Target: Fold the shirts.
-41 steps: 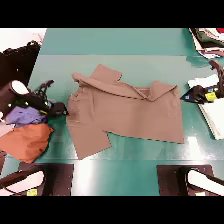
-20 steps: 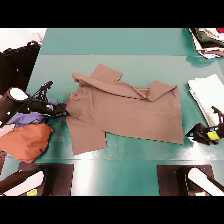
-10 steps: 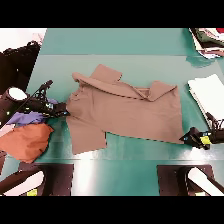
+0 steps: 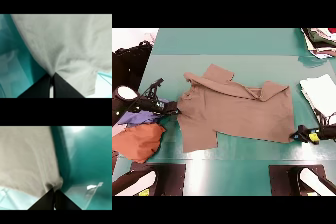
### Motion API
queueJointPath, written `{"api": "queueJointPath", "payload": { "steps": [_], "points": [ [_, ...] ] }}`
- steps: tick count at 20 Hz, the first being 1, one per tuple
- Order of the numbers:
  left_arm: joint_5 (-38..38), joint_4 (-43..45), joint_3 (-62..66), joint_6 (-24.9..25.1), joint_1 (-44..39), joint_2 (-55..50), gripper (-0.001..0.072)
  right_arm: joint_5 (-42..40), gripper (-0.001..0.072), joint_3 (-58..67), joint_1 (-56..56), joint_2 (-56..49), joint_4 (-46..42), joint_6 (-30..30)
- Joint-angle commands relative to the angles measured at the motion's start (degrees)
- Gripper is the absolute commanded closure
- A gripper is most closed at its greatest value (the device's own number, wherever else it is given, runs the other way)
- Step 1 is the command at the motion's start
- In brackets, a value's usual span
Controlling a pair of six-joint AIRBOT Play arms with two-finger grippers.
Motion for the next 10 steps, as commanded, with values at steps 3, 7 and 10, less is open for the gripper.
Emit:
{"api": "queueJointPath", "payload": {
  "steps": [3, 7, 10],
  "points": [
    [-4.28, 4.9, 13.75, -0.48, 0.15, 10.14, 0.0682, 1.86, 0.07, 16.31, 9.64, 8.44, 1.33, 3.02],
    [-7.32, 4.9, 37.22, -3.34, 0.15, 17.11, 0.0681, -0.98, 0.0701, 40.02, 11.58, 14.45, 1.18, 3.8],
    [-8.22, 4.87, 57.68, -5.81, 0.15, 17.99, 0.0681, -1.09, 0.07, 58.07, 11.41, 15.39, 0.26, 3.8]
  ]
}}
